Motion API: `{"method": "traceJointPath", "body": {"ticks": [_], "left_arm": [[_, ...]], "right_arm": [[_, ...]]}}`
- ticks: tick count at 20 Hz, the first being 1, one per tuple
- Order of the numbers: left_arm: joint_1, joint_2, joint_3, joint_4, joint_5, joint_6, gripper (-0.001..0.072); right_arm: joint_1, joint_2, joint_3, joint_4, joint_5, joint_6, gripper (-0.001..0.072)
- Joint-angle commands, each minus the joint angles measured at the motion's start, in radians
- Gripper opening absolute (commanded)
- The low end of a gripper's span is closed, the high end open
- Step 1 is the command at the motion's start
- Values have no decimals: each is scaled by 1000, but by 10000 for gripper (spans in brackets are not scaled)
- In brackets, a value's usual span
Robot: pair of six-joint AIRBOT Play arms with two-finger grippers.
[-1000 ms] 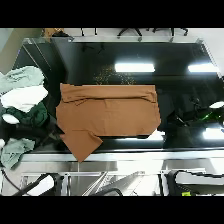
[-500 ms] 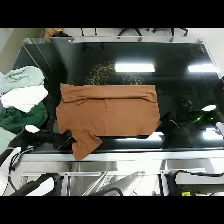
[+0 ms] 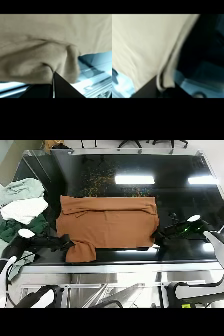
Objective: Fold the shirts.
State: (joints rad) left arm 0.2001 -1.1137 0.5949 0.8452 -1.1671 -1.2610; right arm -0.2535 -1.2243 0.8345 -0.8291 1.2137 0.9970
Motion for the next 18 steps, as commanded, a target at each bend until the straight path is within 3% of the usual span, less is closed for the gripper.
{"method": "traceJointPath", "body": {"ticks": [1,6,10,15,18], "left_arm": [[84,135,10,32,-97,-27,13],[127,358,10,179,-199,-117,12],[127,418,16,128,-155,-108,12],[112,171,267,8,-67,-17,12],[32,-42,457,9,-6,10,13]], "right_arm": [[11,31,3,-6,112,14,21],[-99,164,3,-163,171,166,20],[-114,219,11,-97,132,140,20],[-103,198,129,234,-33,-23,21],[-50,103,219,254,-148,-53,21]]}}
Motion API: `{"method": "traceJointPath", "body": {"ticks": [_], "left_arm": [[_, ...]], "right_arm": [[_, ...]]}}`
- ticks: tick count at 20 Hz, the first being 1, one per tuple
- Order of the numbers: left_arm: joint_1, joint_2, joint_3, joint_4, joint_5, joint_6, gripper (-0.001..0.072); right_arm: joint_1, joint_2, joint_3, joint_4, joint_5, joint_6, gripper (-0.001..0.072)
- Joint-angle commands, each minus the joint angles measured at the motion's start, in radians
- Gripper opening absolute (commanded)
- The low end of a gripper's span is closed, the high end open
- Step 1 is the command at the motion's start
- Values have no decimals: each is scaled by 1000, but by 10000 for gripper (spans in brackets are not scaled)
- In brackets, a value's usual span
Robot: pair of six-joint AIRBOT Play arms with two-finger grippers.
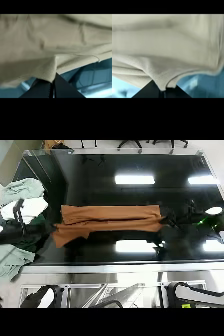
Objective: Fold the shirts.
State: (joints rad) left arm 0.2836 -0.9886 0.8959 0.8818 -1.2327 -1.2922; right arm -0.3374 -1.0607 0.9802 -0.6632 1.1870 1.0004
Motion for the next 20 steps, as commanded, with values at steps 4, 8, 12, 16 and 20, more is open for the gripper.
{"method": "traceJointPath", "body": {"ticks": [4,8,12,16,20], "left_arm": [[-140,-464,333,3,142,54,13],[-162,-682,484,41,145,55,21],[-170,-769,620,41,45,53,585],[-142,-769,753,40,-42,14,584],[-135,-769,827,40,-139,-9,583]], "right_arm": [[90,-237,146,89,-233,-90,27],[88,-334,198,87,-266,-112,176],[47,-314,315,-79,-185,-72,496],[19,-328,339,-189,-183,48,652],[23,-404,340,-55,-156,33,651]]}}
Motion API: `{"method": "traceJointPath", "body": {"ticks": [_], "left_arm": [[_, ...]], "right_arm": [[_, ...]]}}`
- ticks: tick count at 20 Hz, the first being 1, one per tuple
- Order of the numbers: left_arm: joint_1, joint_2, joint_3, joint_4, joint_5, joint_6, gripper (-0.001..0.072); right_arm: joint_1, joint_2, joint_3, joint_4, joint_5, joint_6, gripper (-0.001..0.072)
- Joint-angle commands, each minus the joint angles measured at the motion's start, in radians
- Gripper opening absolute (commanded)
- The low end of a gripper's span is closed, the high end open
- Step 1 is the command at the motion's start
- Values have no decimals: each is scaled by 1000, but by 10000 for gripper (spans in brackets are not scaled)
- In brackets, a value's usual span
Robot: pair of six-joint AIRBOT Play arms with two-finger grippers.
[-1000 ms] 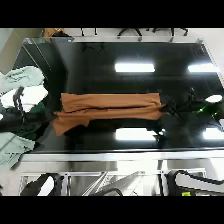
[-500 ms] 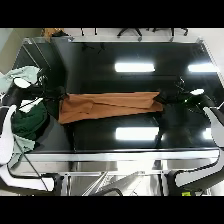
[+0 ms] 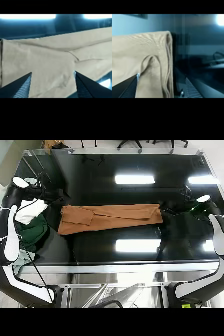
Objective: Fold the shirts.
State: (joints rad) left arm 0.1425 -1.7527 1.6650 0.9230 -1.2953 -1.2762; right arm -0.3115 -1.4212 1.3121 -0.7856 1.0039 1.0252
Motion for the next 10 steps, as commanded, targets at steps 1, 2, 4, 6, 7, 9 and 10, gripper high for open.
{"method": "traceJointPath", "body": {"ticks": [1,2,4,6,7,9,10], "left_arm": [[3,-5,63,-2,-83,-32,584],[-3,-5,63,-2,-84,-34,583],[-13,-5,63,-2,-85,-35,583],[-34,-6,63,-2,-85,-42,583],[-50,-5,63,-2,-85,-42,583],[-84,-6,62,-2,-79,-42,582],[-106,-6,60,-2,-68,-42,582]], "right_arm": [[-3,-64,8,121,52,-13,651],[-3,-84,8,160,79,-35,649],[1,-114,8,186,116,-34,647],[5,-130,8,189,145,-35,644],[10,-130,8,188,148,-35,625],[12,-130,8,198,157,-60,318],[14,-130,8,211,158,-61,232]]}}
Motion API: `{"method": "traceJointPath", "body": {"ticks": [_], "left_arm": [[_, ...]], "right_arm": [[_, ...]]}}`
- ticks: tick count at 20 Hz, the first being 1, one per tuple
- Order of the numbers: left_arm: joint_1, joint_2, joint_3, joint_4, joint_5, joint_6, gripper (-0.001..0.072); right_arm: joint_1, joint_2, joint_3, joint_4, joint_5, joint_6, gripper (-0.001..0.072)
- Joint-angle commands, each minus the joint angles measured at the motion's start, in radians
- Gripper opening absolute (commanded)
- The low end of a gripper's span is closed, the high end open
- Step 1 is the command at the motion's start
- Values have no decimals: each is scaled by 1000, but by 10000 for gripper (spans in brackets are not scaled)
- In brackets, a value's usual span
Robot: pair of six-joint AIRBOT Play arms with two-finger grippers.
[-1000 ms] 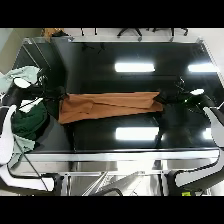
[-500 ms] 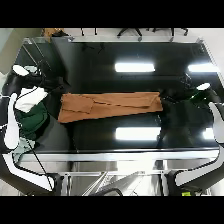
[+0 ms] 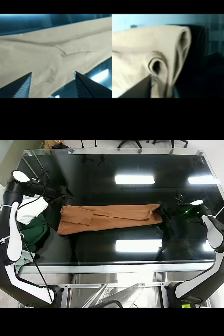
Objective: Fold the shirts.
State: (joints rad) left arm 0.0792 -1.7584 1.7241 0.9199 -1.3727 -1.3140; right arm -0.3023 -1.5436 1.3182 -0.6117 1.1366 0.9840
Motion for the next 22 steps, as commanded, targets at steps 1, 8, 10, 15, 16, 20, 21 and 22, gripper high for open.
{"method": "traceJointPath", "body": {"ticks": [1,8,10,15,16,20,21,22], "left_arm": [[-68,-3,1,1,19,-4,582],[-292,-113,1,0,72,-5,56],[-377,-165,1,-6,121,-16,15],[-595,-286,4,-68,327,-49,14],[-627,-305,5,-118,374,-48,15],[-706,-415,145,-225,425,-58,14],[-712,-437,196,-242,412,-68,14],[-712,-447,237,-245,394,-84,14]], "right_arm": [[6,-8,2,67,29,-45,166],[-4,48,2,212,110,-113,19],[-18,109,16,211,169,-87,19],[-31,306,109,213,314,15,19],[-31,345,127,213,330,44,19],[-33,488,151,204,359,89,19],[-36,504,151,195,371,91,19],[-36,508,151,181,386,91,20]]}}
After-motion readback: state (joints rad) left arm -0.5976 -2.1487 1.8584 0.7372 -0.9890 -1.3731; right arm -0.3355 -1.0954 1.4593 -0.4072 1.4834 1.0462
